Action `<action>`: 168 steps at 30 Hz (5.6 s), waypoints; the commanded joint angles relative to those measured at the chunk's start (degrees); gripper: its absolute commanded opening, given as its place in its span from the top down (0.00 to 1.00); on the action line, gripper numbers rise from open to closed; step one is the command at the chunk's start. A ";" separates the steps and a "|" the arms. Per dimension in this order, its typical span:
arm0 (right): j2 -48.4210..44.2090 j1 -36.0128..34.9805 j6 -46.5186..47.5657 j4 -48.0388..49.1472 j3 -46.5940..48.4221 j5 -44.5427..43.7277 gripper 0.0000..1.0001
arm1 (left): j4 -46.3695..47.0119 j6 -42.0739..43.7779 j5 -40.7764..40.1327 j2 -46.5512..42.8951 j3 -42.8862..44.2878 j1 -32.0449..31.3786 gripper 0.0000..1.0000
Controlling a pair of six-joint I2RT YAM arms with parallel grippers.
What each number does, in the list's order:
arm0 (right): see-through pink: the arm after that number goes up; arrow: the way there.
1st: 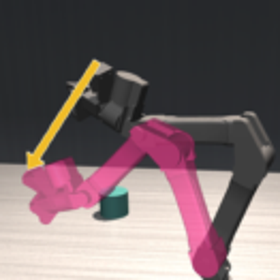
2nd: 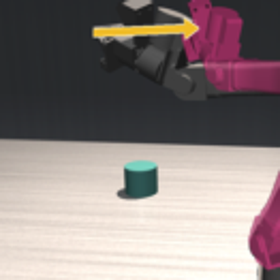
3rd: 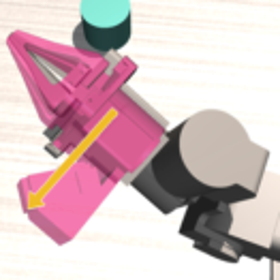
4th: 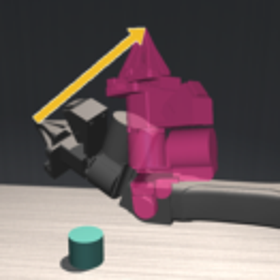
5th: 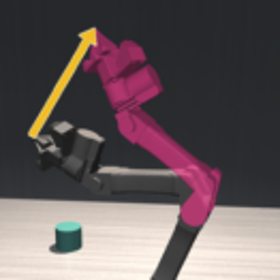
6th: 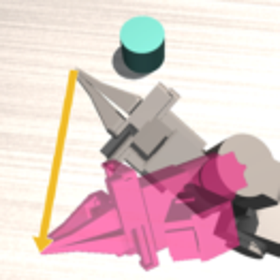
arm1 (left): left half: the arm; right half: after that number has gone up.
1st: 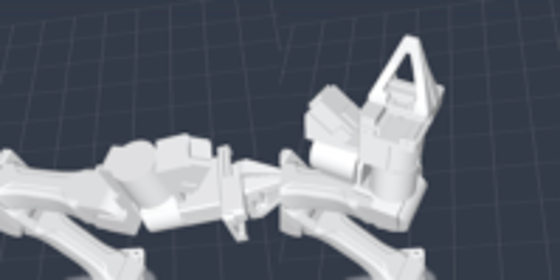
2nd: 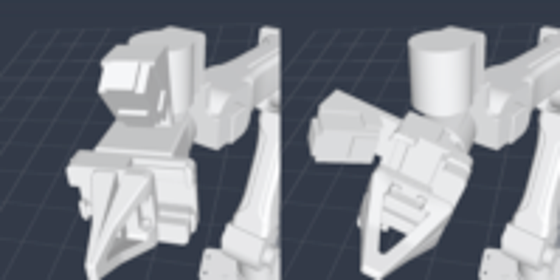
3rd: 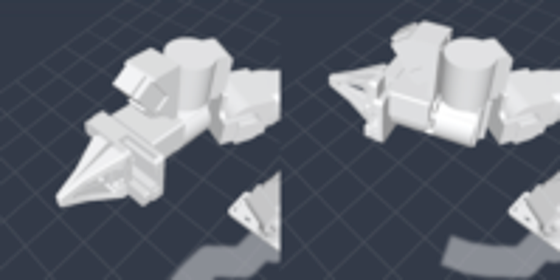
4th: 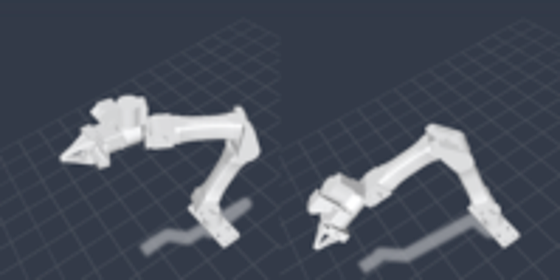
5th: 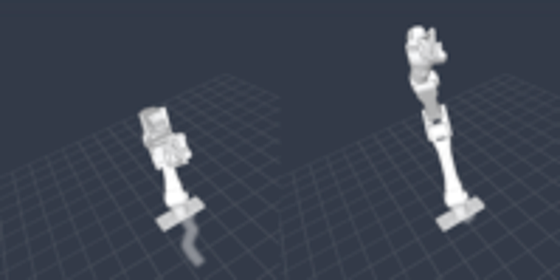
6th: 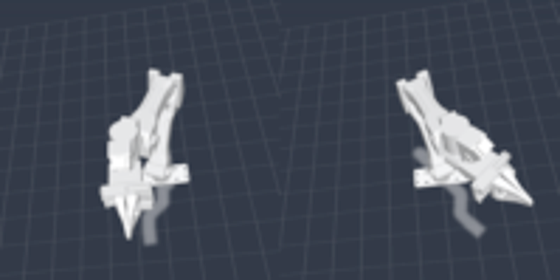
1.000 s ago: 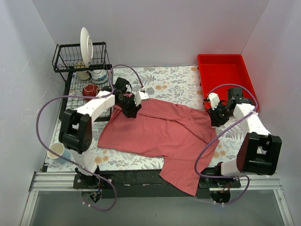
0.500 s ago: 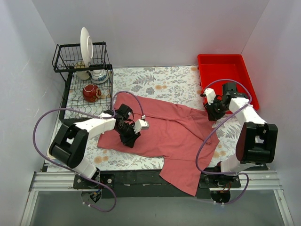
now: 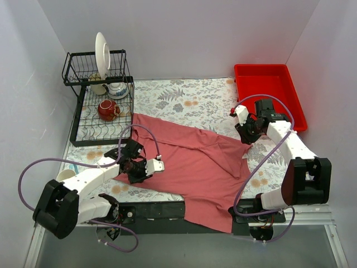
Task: Roll the t-shirts
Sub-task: Fold the T-shirt at the center of the board.
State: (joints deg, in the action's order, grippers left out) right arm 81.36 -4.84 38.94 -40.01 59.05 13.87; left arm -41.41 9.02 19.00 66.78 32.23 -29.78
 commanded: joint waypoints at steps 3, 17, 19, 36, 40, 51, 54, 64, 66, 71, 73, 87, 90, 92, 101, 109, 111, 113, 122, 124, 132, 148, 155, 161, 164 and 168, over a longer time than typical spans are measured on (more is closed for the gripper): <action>-0.16 1.50 -4.49 2.74 2.30 -2.26 0.67 | -4.74 4.19 1.01 0.79 4.32 0.86 0.72; 5.91 2.12 -3.78 5.99 0.37 -9.12 0.59 | -1.22 -4.18 9.56 15.75 20.77 0.78 0.64; 6.79 2.21 -3.26 6.70 -0.33 -10.00 0.59 | -1.48 -4.27 9.47 16.01 20.86 0.78 0.64; 14.70 2.20 -0.44 3.89 -0.86 -11.23 0.59 | -1.31 -5.32 8.51 20.23 22.79 0.78 0.64; 15.32 2.20 -0.70 4.24 -2.35 -11.93 0.57 | -1.31 -5.94 8.51 21.11 23.84 0.78 0.64; 16.73 3.52 0.43 3.62 -3.50 -13.60 0.94 | 1.23 -7.24 3.78 20.67 23.41 0.78 0.66; 13.39 4.23 3.42 4.76 -4.90 -16.23 0.99 | 9.04 -10.40 -3.61 20.58 25.24 2.79 0.63; 4.07 9.23 15.38 8.54 -14.75 -21.51 0.99 | 9.68 -21.49 -10.39 42.98 61.44 10.36 0.49; 3.72 9.76 15.20 8.46 -14.93 -21.69 0.99 | 9.68 -21.67 -12.23 48.07 66.19 10.36 0.49; 3.45 10.82 14.94 8.54 -14.93 -21.51 0.99 | 5.38 -20.53 -14.44 59.15 81.48 10.71 0.49; 3.71 10.99 14.59 8.11 -14.58 -21.25 0.99 | 3.97 -20.70 -14.17 63.11 86.22 11.58 0.48; 6.96 11.35 12.48 5.12 -10.80 -19.76 0.99 | -4.90 -23.43 -2.93 67.16 89.06 17.73 0.41; 8.55 11.35 11.87 4.33 -9.04 -19.58 0.99 | -6.83 -23.61 0.59 68.74 90.81 17.91 0.41; 9.34 11.35 11.77 3.89 -7.99 -19.49 0.99 | -7.28 -23.87 2.86 69.70 91.34 18.00 0.41; 11.10 11.35 10.37 2.31 -5.61 -19.67 0.99 | -7.81 -23.34 6.74 71.38 90.47 17.91 0.44; 11.36 11.35 9.58 1.60 -5.43 -19.93 0.99 | -6.93 -22.90 6.40 74.02 91.44 17.91 0.50; 11.62 11.35 9.49 1.51 -5.35 -20.02 0.99 | -5.80 -22.90 6.22 74.10 90.82 17.91 0.53; 11.71 11.35 9.23 1.60 -5.26 -20.11 0.99 | -4.39 -23.25 5.61 73.84 90.03 17.83 0.53; 12.59 11.35 8.26 1.07 -4.47 -20.20 0.99 | 0.62 -22.55 4.20 73.23 86.95 17.83 0.50; 12.86 11.35 8.09 1.07 -4.47 -20.11 0.99 | 0.36 -22.11 4.55 73.31 86.78 17.83 0.55; 13.65 11.35 6.59 0.81 -2.89 -19.58 0.99 | -1.66 -21.67 6.48 73.14 86.95 17.83 0.91; 14.44 11.35 5.45 0.72 -0.86 -19.23 0.99 | -5.26 -18.95 6.49 71.73 83.79 18.35 0.93; 12.78 11.35 5.18 0.02 2.56 -19.32 0.99 | -3.25 -18.59 6.57 65.86 83.70 18.79 1.00; 8.74 11.35 4.57 -4.55 11.50 -18.88 0.99 | 0.70 -20.97 6.48 51.73 78.53 19.32 1.00; 6.54 11.35 4.22 -6.83 16.08 -18.70 0.99 | 4.30 -22.37 5.44 42.42 71.94 19.67 1.00; 3.72 11.35 4.39 -7.72 20.74 -18.79 0.99 | 9.67 -23.87 3.32 32.31 62.45 19.76 1.00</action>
State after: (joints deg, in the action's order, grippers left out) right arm 89.69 6.31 43.59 -45.56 73.95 -4.51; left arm -38.68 -12.93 24.40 111.59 99.68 -10.52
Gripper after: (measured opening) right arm 0.039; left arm 0.018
